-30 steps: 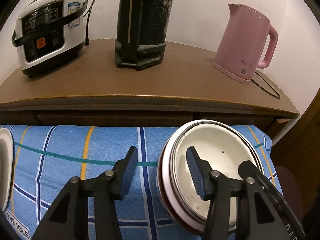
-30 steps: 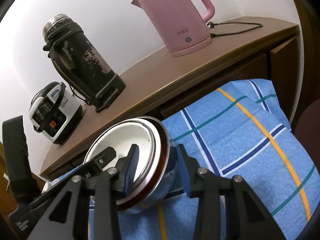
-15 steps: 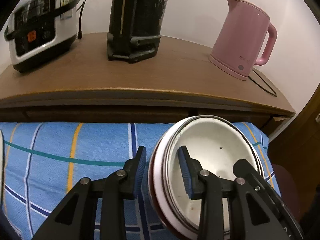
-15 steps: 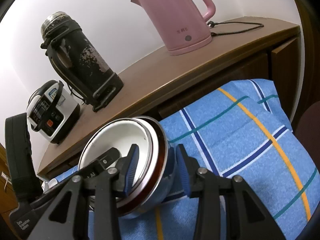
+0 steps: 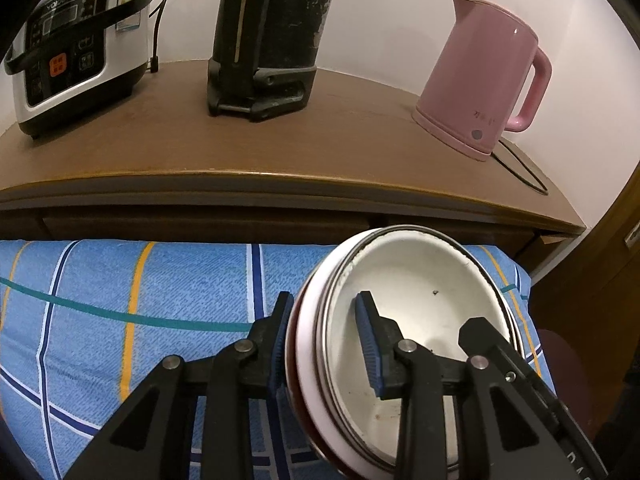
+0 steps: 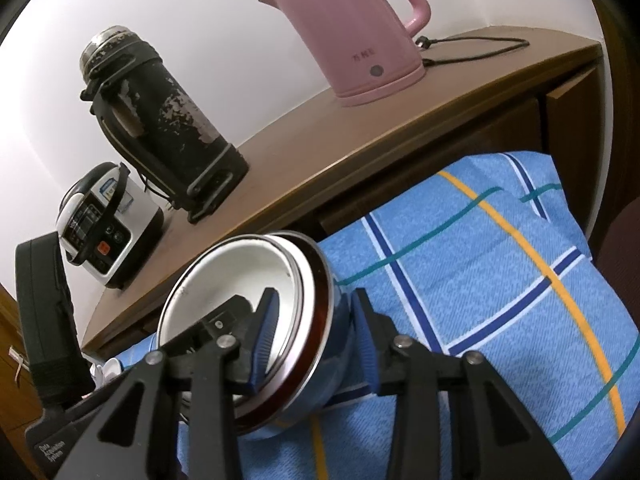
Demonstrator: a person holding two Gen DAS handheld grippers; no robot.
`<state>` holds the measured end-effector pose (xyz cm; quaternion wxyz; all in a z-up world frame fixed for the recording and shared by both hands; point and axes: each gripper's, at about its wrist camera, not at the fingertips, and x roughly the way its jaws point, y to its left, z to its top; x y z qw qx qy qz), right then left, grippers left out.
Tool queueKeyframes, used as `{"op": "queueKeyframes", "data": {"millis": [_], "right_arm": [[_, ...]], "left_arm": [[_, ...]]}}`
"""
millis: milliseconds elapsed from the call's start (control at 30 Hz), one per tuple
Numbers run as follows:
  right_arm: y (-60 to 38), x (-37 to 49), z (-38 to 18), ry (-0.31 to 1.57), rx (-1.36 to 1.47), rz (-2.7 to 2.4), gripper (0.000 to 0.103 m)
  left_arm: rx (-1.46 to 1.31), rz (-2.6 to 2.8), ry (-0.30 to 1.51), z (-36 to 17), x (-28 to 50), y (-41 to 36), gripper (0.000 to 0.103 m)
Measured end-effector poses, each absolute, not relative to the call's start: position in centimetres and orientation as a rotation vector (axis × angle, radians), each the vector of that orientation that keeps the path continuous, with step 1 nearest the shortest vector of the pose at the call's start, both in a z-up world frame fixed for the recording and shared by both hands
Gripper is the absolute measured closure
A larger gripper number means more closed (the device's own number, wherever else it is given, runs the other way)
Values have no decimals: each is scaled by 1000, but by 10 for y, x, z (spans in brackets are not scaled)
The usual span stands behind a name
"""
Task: Organize plates and bowls
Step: 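Lift the nested bowls with both tools and carry toward the plate stack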
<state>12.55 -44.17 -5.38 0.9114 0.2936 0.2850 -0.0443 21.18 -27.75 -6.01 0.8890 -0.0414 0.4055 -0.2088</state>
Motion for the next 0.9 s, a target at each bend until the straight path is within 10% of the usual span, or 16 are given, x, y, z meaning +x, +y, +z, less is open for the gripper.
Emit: {"op": "queueKeyframes", "data": {"millis": [900], "right_arm": [[-433, 102, -48, 678, 586, -164, 74]], "left_arm": [[-34, -469, 881, -49, 177, -278, 68]]}}
